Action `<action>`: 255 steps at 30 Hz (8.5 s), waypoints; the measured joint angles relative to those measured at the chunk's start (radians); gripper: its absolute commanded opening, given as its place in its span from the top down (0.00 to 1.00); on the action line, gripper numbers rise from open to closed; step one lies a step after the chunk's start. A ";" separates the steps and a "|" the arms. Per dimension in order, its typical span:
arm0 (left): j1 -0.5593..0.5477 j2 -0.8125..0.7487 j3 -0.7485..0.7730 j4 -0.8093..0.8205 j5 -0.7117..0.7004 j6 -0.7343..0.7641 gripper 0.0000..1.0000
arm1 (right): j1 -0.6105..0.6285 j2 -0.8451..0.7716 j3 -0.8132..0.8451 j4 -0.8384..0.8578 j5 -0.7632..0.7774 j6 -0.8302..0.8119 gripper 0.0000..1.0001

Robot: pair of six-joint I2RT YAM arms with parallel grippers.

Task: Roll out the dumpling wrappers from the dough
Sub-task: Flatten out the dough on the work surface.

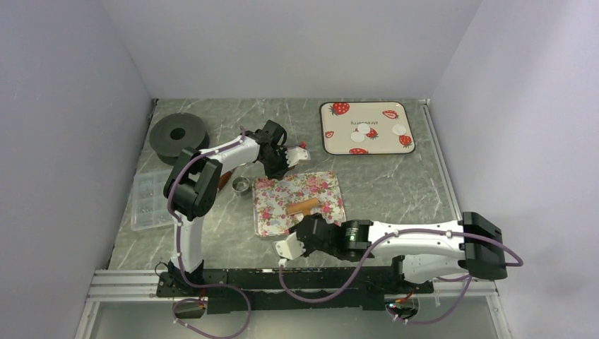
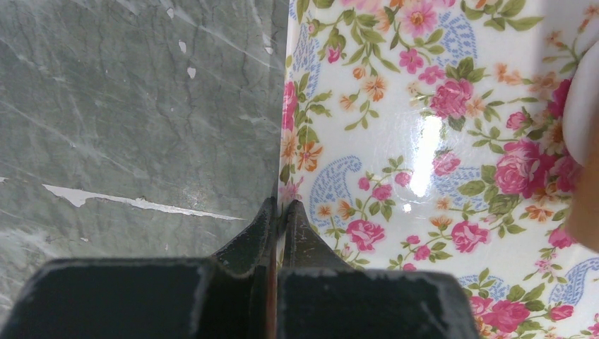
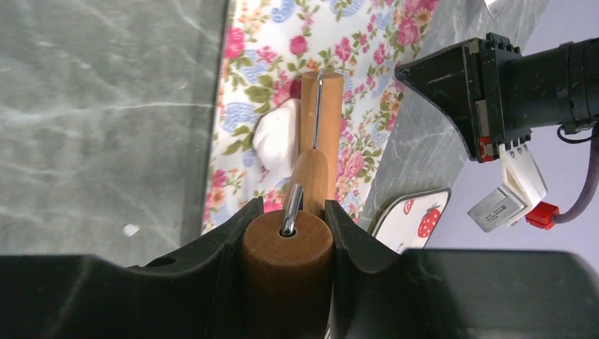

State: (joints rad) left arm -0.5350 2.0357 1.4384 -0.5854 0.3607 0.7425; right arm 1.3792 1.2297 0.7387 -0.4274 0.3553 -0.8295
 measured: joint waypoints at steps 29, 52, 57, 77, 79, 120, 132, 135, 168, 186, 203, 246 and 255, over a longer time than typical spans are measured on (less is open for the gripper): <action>0.000 0.002 0.003 -0.003 0.000 0.000 1.00 | -0.097 0.034 -0.003 0.098 -0.029 -0.004 1.00; -0.005 0.004 0.006 -0.007 -0.008 -0.004 1.00 | -0.087 -0.202 0.288 -0.316 -0.065 0.047 1.00; -0.006 0.004 0.008 -0.009 -0.011 -0.004 1.00 | -0.027 -0.148 0.228 -0.420 -0.081 0.034 1.00; -0.008 0.008 0.016 -0.019 -0.016 -0.004 1.00 | -0.087 -0.113 0.077 -0.301 -0.127 0.022 1.00; -0.008 0.008 0.016 -0.019 -0.017 -0.004 1.00 | -0.095 -0.109 0.066 -0.269 -0.130 0.018 1.00; -0.012 0.008 0.017 -0.020 -0.023 -0.004 1.00 | -0.264 -0.004 0.182 -0.053 -0.202 -0.090 1.00; -0.012 0.008 0.017 -0.020 -0.024 -0.003 1.00 | -0.254 -0.003 0.067 0.014 -0.217 -0.122 1.00; -0.013 0.008 0.017 -0.019 -0.026 -0.003 1.00 | -0.253 -0.003 0.043 0.054 -0.207 -0.133 1.00; -0.014 0.007 0.016 -0.019 -0.031 -0.003 1.00 | -0.113 -0.080 0.028 -0.063 -0.107 -0.072 1.00; -0.016 0.006 0.014 -0.017 -0.036 -0.003 1.00 | -0.139 -0.069 0.056 -0.155 -0.153 -0.045 1.00; -0.016 0.006 0.015 -0.017 -0.036 -0.003 1.00 | -0.310 0.024 0.207 0.003 -0.229 -0.143 1.00; -0.016 0.006 0.014 -0.017 -0.037 0.001 1.00 | -0.154 -0.023 0.021 0.028 -0.110 -0.126 1.00; -0.016 0.006 0.014 -0.017 -0.037 0.001 1.00 | -0.208 0.095 0.063 0.109 -0.110 -0.172 1.00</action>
State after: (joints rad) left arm -0.5514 2.0418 1.4525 -0.6022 0.3241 0.7433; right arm 1.1713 1.3251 0.8013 -0.3183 0.2451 -1.0019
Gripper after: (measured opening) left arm 0.026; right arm 0.375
